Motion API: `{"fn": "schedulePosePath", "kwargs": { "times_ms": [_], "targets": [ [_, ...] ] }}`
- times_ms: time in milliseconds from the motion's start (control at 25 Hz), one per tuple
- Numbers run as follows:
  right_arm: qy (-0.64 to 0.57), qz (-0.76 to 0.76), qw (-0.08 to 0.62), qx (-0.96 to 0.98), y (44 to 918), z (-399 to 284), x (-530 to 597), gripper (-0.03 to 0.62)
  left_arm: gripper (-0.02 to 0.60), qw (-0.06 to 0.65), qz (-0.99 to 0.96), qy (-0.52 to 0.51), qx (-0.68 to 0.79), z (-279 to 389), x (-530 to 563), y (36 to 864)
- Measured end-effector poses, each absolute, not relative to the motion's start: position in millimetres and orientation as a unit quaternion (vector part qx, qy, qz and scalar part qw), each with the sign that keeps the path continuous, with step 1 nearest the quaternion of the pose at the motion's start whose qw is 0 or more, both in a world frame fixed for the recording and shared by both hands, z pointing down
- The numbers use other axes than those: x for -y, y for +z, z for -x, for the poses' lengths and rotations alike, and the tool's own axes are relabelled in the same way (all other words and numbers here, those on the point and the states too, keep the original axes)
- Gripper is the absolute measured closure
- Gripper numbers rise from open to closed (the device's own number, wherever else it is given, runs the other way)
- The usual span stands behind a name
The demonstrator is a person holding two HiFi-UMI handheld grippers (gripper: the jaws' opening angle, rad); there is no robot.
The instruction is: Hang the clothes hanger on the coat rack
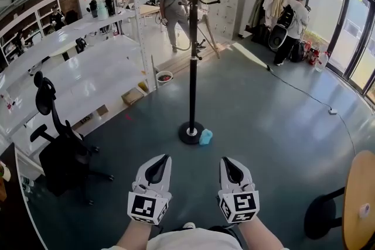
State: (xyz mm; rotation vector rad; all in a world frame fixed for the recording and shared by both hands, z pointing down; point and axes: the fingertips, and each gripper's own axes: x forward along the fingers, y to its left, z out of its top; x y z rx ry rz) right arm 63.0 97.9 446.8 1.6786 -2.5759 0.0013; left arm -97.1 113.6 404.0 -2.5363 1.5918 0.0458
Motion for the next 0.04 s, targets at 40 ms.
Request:
{"fn": "schedulePosePath", "kwargs": {
  "times_ms": [40],
  "targets": [
    [0.001, -0.546, 0.034, 0.837, 447.4, -63.2, -98.1, 0.569, 0.581, 0.073, 0.845, 0.015, -0.529, 96.6, -114.1, 403.7]
  ]
}}
